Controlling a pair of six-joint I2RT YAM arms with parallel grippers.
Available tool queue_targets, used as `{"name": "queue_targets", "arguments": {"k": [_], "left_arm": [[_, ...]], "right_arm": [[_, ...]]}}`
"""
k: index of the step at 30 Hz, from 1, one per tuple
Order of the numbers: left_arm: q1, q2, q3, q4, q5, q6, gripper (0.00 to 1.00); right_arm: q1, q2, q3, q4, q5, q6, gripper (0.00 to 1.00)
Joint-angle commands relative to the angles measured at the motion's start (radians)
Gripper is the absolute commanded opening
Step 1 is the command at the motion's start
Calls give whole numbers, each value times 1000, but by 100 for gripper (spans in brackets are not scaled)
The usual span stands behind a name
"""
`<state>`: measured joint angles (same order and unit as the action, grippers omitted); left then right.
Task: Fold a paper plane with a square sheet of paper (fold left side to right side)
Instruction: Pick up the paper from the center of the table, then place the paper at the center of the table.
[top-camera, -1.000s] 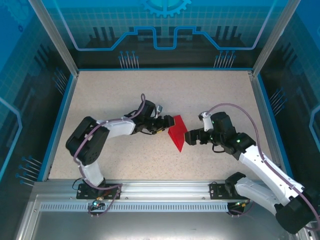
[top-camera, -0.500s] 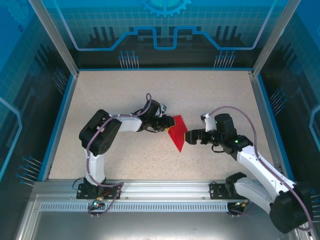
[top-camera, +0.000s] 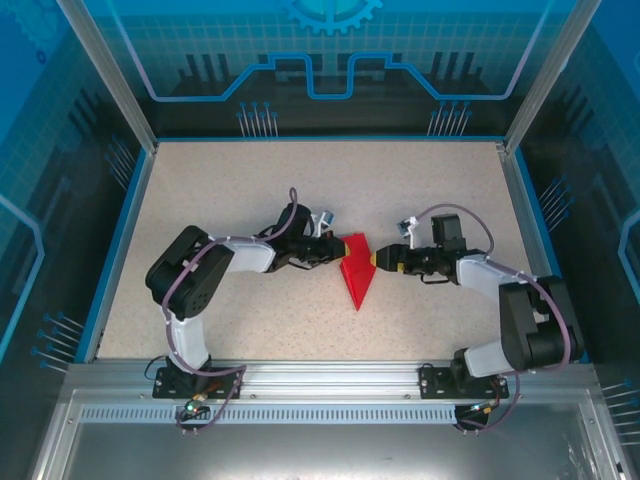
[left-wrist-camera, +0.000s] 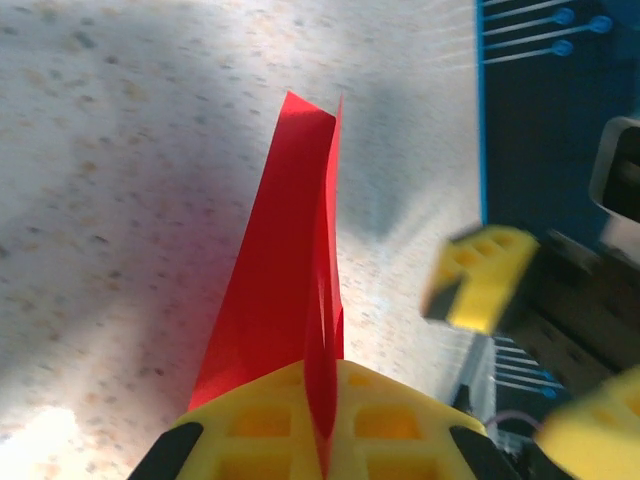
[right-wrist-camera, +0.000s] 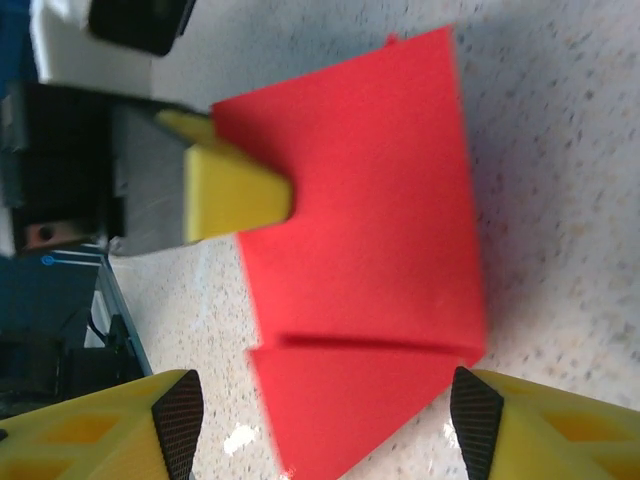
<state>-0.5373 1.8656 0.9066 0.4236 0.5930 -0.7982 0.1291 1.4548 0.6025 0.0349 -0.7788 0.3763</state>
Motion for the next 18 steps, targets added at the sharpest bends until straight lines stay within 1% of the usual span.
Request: {"name": "queue_targets", "arguments": {"k": [1,5,11,15,18], "left_arm": [[17,-79,-42,87,103,53,0],[17,-107,-70,111,150,56,0],[18,-109,-70,122,186,53,0],[17,-102,-61,121,199,54,0],[18,-96,-57,118,206,56,0]], "right_arm": [[-46,64,34,141,-112,-41,70],[-58,141,55,180,-175,-81,70],[-56,214,57,318,-299,-27,67],[-53,241,66,312,-327,-23,60],[-51,253,74,299,-340,-27,53]]}}
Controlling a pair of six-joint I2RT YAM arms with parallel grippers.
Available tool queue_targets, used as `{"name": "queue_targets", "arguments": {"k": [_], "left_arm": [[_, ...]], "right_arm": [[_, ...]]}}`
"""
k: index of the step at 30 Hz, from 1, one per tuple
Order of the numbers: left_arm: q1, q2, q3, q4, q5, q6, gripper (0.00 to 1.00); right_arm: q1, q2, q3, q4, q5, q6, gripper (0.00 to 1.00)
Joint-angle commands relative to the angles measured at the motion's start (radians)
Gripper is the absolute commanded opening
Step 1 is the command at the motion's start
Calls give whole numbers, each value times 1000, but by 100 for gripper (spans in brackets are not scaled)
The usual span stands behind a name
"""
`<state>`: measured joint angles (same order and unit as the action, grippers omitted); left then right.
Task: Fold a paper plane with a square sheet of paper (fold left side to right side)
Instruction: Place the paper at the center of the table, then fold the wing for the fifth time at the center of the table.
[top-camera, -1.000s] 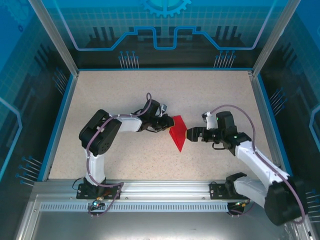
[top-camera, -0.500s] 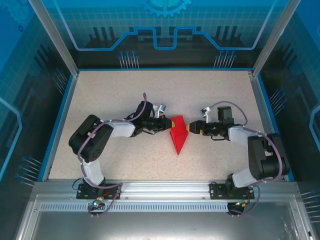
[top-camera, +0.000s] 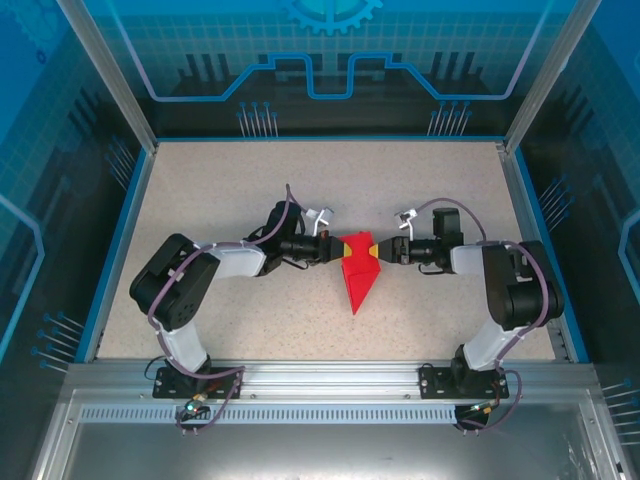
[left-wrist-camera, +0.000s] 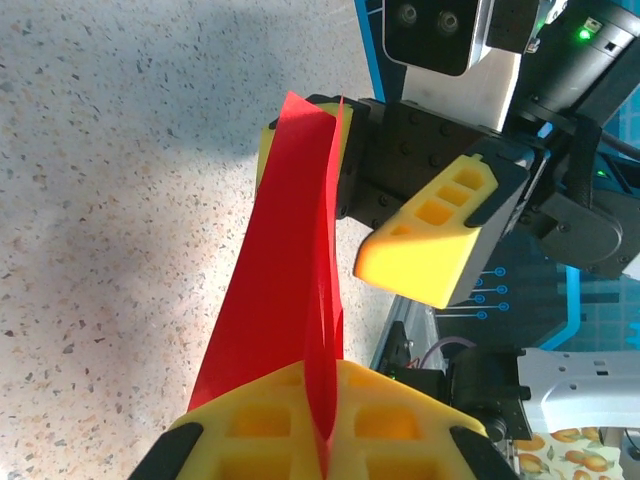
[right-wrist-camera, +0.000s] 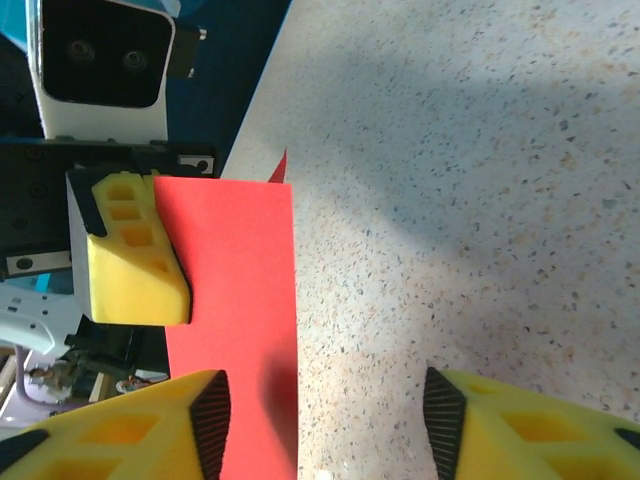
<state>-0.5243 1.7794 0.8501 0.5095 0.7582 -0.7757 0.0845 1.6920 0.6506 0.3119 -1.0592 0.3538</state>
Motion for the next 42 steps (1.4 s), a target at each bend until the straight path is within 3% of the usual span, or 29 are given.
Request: {"name": "queue_targets", "arguments": {"k": [1,5,10,16,20,25,29,33,37,42], "left_arm": [[5,-7,2,23,40,38,0],[3,-2,14,-25,32,65,0],[4,22,31,-66,18,88,0],[4,54,72,-167,-28,153,9],[5,25,100,-318,-131,240,49],[4,-119,90,-513,-332,329,71],[-47,-298,26,-601,-458,378,74],[-200,-379,27,-712,-545,437,74],[-363,-346,73,-813,-646,453,74],[-488,-253,135,-851,-792,442,75]], "right_arm": [[-3,18,27,16,-62,-7,50],[-2,11,34,-30,-61,-36,36],[-1,-25,37,-146,-8,-88,0],[10,-90,14,-224,85,-87,0],[13,-104,15,-306,155,-64,0],[21,-123,18,-352,198,44,0],[68,-161,28,-392,262,114,0],[96,-152,69,-444,314,175,0],[96,-124,134,-507,340,230,0],[97,-89,180,-543,350,258,0]]}}
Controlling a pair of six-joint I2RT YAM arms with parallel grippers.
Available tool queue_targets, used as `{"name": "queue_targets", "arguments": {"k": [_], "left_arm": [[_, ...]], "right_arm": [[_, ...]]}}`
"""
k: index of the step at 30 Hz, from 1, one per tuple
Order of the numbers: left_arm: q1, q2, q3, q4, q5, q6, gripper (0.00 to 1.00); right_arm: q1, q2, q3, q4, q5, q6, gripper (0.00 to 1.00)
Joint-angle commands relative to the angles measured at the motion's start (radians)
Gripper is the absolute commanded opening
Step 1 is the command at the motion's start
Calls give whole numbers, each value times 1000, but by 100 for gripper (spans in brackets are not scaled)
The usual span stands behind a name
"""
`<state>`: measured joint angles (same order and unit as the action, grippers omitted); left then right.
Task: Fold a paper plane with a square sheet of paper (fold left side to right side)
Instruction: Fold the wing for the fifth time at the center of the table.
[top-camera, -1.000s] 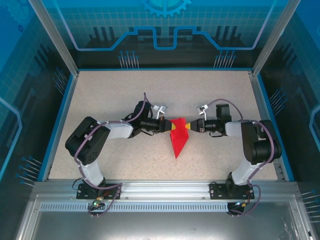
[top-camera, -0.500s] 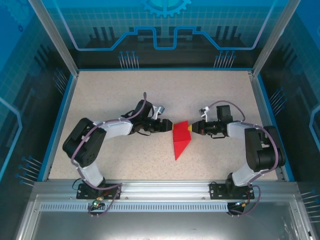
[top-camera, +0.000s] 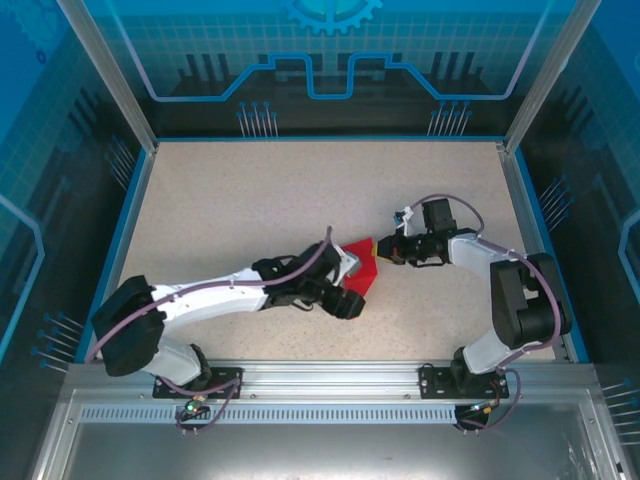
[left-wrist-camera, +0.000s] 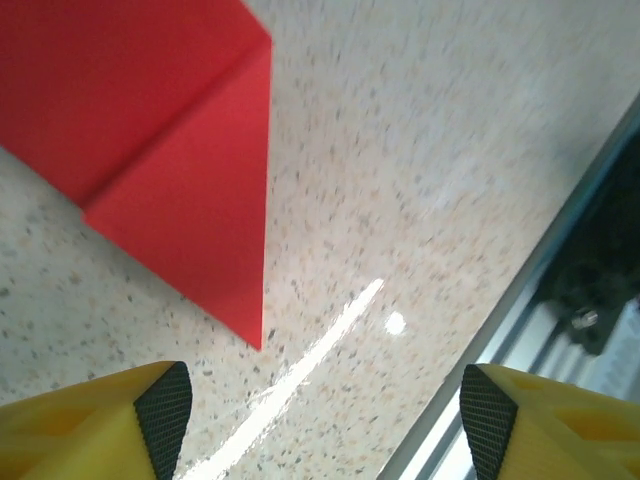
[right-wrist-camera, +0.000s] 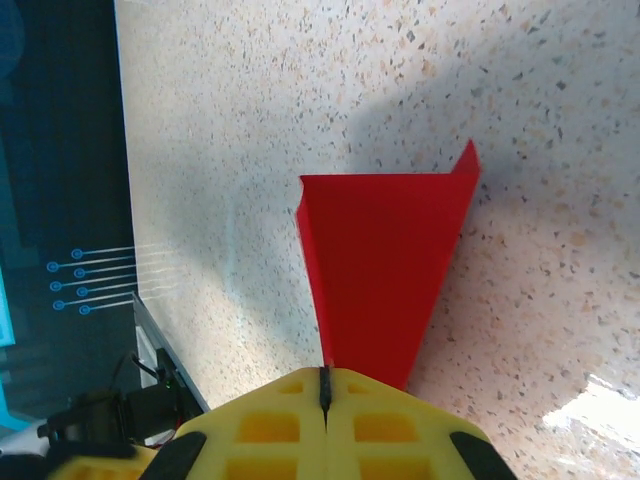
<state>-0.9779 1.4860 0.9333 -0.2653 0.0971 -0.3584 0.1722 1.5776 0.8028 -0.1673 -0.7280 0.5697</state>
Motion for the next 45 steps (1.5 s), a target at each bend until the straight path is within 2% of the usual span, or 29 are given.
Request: {"name": "queue_targets", "arguments": {"k": [1,9,15,22,35,45], "left_arm": [[-47,62,66,-76,-144,27,76],[-97,246,213,-124,-270,28,78],[-119,385,350,-264,-400,-10,75],[-141,461,417,-330,-501,-42,72],[-151,519,459,-367,-542,-56,61],[-154,527,463,-365,-538,-48,45]], "right_arm": [[9,32,32,-64,19,49,0],[14,66,38,-50,21,74,0],[16,70,39,-49,26,78,0],[19,85,39,-38,22,85,0],[25,97,47,-44,16,72,0],[35,105,61,-63,21,58,0]]}}
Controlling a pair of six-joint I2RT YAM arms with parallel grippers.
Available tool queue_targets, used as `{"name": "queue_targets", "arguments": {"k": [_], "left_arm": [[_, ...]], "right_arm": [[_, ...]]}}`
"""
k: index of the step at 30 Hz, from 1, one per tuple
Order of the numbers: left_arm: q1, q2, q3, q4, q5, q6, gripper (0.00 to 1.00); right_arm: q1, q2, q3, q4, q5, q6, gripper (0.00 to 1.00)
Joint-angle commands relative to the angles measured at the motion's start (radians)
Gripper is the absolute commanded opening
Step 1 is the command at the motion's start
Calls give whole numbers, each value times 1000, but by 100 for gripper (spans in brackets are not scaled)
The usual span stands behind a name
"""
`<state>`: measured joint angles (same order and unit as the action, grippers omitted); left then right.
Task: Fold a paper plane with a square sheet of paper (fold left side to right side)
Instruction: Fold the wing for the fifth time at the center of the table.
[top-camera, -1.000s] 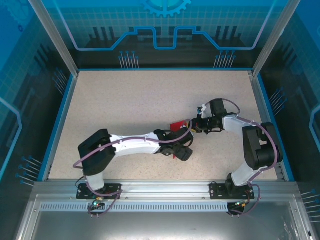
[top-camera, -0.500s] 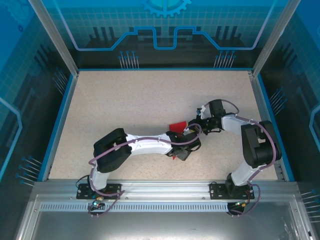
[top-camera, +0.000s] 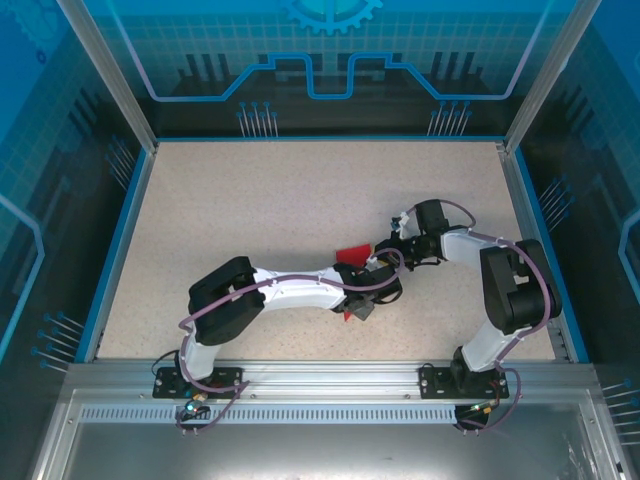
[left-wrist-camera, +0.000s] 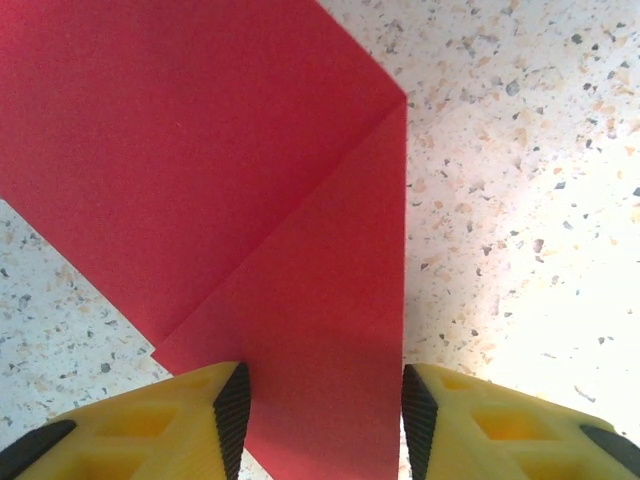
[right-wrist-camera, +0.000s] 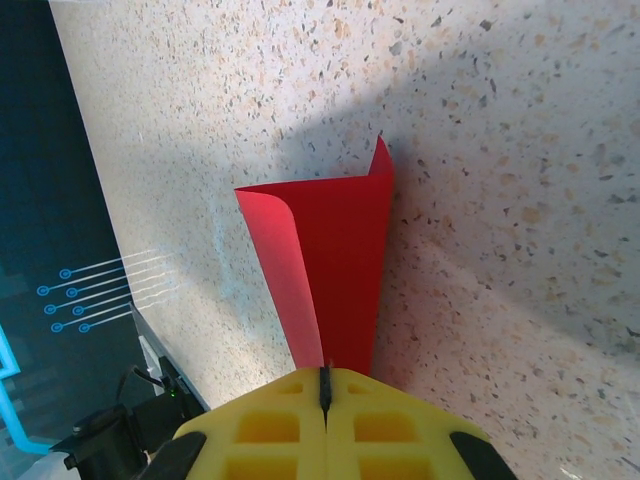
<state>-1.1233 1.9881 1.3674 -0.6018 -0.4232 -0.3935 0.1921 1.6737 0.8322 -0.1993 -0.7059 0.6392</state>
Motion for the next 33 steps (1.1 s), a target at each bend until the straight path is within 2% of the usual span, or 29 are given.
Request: {"name": "queue_targets", "arguments": {"k": [1,12,21,26,33], "left_arm": [[-9,30,32,-29,-17,-13,44],[-9,24,34,-31,-14,-13,24],[-8,-1,24,-15,17,-24,16],[-2,-15,25,-12,51,-37,13],[31,-48,3,36,149,-67,11]], "right_arm": [[16,9,32,-32,0,-13,0],[21,17,36,-45,4,-31,0],[22,-29,41,-41,61,-47,1],[3,-141,33,-38,139,-56,32],[-78,-424,-115,19,279,-30,63]]}}
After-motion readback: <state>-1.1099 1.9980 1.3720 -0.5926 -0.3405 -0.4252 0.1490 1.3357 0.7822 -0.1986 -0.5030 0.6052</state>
